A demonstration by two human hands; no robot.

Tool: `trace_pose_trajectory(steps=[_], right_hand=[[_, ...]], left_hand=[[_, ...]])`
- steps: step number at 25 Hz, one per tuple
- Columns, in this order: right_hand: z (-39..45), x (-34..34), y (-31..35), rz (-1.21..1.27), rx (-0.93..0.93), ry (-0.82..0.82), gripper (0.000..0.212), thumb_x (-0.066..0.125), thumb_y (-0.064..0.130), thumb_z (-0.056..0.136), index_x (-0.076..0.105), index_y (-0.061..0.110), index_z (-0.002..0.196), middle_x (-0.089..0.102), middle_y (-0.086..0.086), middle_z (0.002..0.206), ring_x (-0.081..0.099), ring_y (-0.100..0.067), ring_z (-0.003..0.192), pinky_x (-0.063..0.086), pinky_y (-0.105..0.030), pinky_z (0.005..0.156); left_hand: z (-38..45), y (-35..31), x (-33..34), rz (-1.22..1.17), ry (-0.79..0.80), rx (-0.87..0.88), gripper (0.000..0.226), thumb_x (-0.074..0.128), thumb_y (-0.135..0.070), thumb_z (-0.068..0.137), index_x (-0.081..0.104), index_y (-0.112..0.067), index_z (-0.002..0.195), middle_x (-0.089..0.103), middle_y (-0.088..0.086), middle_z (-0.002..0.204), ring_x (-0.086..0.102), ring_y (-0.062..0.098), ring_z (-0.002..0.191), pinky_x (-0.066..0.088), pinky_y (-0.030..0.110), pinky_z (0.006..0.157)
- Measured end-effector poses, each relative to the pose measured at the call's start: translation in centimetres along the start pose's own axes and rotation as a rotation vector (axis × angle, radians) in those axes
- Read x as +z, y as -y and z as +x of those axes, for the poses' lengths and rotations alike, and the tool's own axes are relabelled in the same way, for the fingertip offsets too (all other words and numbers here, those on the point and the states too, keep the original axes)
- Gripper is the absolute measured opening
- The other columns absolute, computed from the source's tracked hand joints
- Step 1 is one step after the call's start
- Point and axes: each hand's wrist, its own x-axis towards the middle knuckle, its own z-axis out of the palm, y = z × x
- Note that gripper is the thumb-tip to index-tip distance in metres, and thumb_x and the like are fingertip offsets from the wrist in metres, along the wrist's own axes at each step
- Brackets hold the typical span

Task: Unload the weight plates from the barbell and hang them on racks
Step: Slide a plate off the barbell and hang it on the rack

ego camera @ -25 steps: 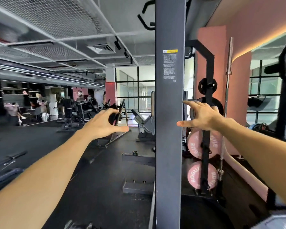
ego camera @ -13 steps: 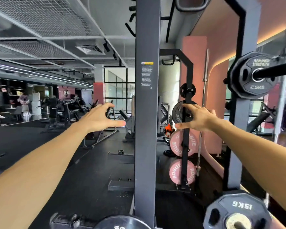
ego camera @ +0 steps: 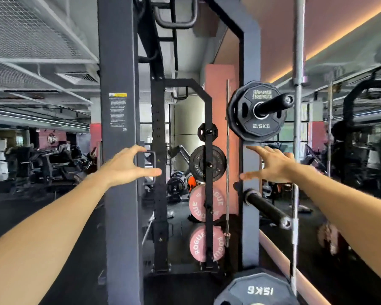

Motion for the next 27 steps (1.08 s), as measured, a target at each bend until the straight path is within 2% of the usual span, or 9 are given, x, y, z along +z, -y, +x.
trace_pose_trajectory(steps=[2, 5, 11, 15, 18, 21, 23, 25, 27], right_hand=[[1.8, -0.2, -6.8, -0.025, 0.025, 0.013, 0.111, 0.053, 0.089, 0.059, 0.008, 0.046, 0.151, 0.02, 0.004, 0.16, 0.024, -0.027, 0.144, 0.016, -0.06, 0.113], [4.0, -0.5, -15.5, -0.041, 0.043, 0.022, 0.108, 0.052, 0.089, 0.06, 0.008, 0.049, 0.149, 0.024, 0.006, 0.158, 0.027, -0.027, 0.143, 0.018, -0.058, 0.113], [7.5, 0.3, -23.7, -0.061, 0.036, 0.063, 0.104, 0.053, 0.085, 0.066, 0.006, 0.047, 0.151, 0.016, 0.001, 0.161, 0.022, -0.027, 0.146, 0.019, -0.056, 0.112], [10.3, -0.1, -24.9, -0.009, -0.024, 0.051, 0.106, 0.053, 0.087, 0.063, 0.006, 0.049, 0.15, 0.015, 0.002, 0.162, 0.022, -0.028, 0.146, 0.016, -0.059, 0.113], [12.6, -2.1, -24.3, 0.066, -0.074, 0.003, 0.099, 0.052, 0.085, 0.068, 0.01, 0.049, 0.15, 0.02, 0.002, 0.16, 0.025, -0.026, 0.145, 0.014, -0.059, 0.113], [15.6, -4.4, -23.3, 0.195, -0.1, -0.06, 0.084, 0.048, 0.081, 0.076, 0.016, 0.049, 0.148, 0.025, 0.001, 0.158, 0.031, -0.027, 0.142, 0.014, -0.06, 0.114], [17.2, -5.9, -22.7, 0.279, -0.134, -0.123, 0.073, 0.047, 0.07, 0.086, 0.023, 0.042, 0.149, 0.035, -0.004, 0.153, 0.04, -0.028, 0.136, 0.024, -0.054, 0.114], [18.7, -7.0, -21.8, 0.38, -0.169, -0.189, 0.061, 0.05, 0.053, 0.094, 0.032, 0.027, 0.146, 0.05, -0.015, 0.14, 0.052, -0.031, 0.121, 0.039, -0.041, 0.104], [20.0, -7.5, -20.8, 0.445, -0.145, -0.243, 0.049, 0.051, 0.043, 0.096, 0.037, 0.015, 0.134, 0.059, -0.018, 0.121, 0.059, -0.032, 0.094, 0.05, -0.035, 0.077]], left_hand=[[3.1, -3.7, 4.4, -0.045, -0.029, 0.011, 0.102, 0.073, -0.074, 0.062, 0.036, -0.032, 0.147, 0.037, 0.002, 0.153, 0.038, 0.023, 0.139, 0.034, 0.043, 0.108], [7.7, -9.0, 9.9, -0.143, -0.019, 0.008, 0.112, 0.072, -0.085, 0.048, 0.038, -0.035, 0.143, 0.046, 0.001, 0.146, 0.047, 0.022, 0.131, 0.04, 0.044, 0.106], [13.1, -17.3, 15.5, -0.113, -0.047, 0.006, 0.107, 0.07, -0.084, 0.053, 0.036, -0.037, 0.143, 0.038, 0.005, 0.152, 0.05, 0.028, 0.128, 0.039, 0.047, 0.108], [15.8, -21.1, 15.6, -0.13, -0.065, 0.022, 0.112, 0.068, -0.084, 0.052, 0.034, -0.035, 0.146, 0.036, 0.004, 0.153, 0.042, 0.026, 0.135, 0.037, 0.049, 0.11], [18.3, -23.4, 14.2, -0.139, -0.16, 0.052, 0.101, 0.069, -0.078, 0.064, 0.033, -0.033, 0.147, 0.043, 0.004, 0.147, 0.048, 0.024, 0.128, 0.04, 0.042, 0.103], [21.0, -25.2, 12.5, -0.134, -0.268, 0.055, 0.084, 0.062, -0.071, 0.078, 0.034, -0.031, 0.146, 0.055, 0.003, 0.13, 0.052, 0.024, 0.12, 0.041, 0.039, 0.097], [22.7, -26.1, 11.9, -0.109, -0.303, 0.071, 0.072, 0.059, -0.064, 0.085, 0.038, -0.027, 0.143, 0.063, 0.002, 0.113, 0.055, 0.025, 0.114, 0.043, 0.039, 0.094], [24.4, -26.7, 11.7, -0.09, -0.304, 0.078, 0.06, 0.056, -0.055, 0.092, 0.041, -0.024, 0.141, 0.064, 0.004, 0.109, 0.057, 0.027, 0.111, 0.041, 0.036, 0.088], [25.8, -27.0, 11.7, -0.074, -0.285, 0.079, 0.056, 0.054, -0.049, 0.095, 0.041, -0.021, 0.141, 0.062, 0.011, 0.121, 0.057, 0.03, 0.111, 0.041, 0.035, 0.086]])
